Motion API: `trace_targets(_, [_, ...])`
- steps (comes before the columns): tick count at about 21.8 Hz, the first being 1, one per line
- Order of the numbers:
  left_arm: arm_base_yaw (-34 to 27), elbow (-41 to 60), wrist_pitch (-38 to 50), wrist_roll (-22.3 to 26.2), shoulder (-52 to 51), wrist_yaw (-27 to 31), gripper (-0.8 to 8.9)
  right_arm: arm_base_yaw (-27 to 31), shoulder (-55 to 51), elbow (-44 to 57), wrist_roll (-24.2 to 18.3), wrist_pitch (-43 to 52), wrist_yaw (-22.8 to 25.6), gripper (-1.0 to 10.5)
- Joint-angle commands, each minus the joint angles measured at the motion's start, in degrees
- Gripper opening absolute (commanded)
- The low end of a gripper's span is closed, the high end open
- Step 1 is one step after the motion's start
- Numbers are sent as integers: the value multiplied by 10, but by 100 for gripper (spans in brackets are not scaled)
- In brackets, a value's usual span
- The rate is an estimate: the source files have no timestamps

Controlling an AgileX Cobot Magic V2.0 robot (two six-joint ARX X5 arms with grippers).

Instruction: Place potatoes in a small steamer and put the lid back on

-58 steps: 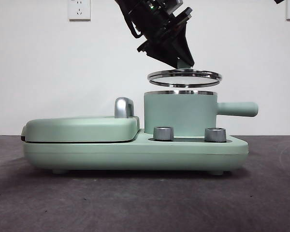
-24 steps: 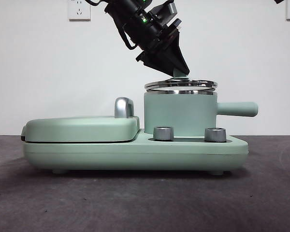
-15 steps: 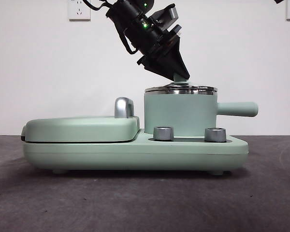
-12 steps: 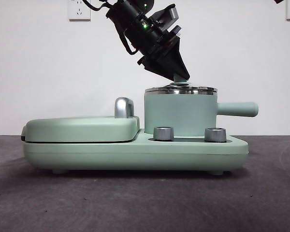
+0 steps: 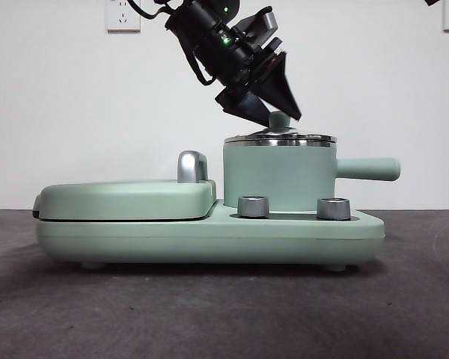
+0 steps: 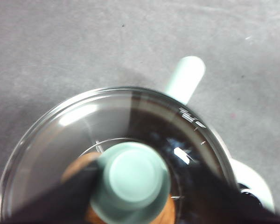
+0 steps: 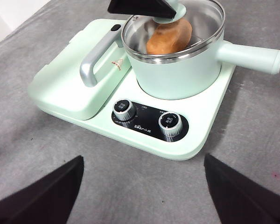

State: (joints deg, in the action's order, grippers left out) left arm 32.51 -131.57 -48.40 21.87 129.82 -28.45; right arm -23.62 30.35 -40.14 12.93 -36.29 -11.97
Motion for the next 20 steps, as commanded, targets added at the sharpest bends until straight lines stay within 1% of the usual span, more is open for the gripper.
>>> trace_targets(1, [-1, -11, -14, -36, 9, 5, 417, -3, 1, -4, 6, 7, 0, 411])
trace_targets(3, [-4, -11, -22, -51, -16, 5, 416, -3, 1, -4, 6, 7, 0, 411])
trace_targets(5, [-6, -11, -52, -51, -48, 5, 415, -3, 1, -4, 6, 7, 0, 411])
trace_targets(7, [-9, -11, -98, -65, -83, 5, 413, -3, 1, -4, 6, 7, 0, 411])
trace_targets(11, [-16, -11, -220, -104, -150, 5, 401, -3, 1, -4, 6, 7, -3, 411])
trace_targets(13, [-20, -2, -258, -123, -185, 5, 400, -3, 1, -4, 6, 7, -22, 411])
trace_targets(16, [-19, 62, -271, -125, -261, -12, 400, -3, 2, -4, 6, 7, -53, 411])
trace_targets(18, [-15, 137, -273, -125, -324, -38, 400, -3, 2, -4, 5, 7, -67, 411])
trace_targets(20, [-12, 223, -262, -141, -388, -43, 391, -3, 2, -4, 5, 6, -78, 411])
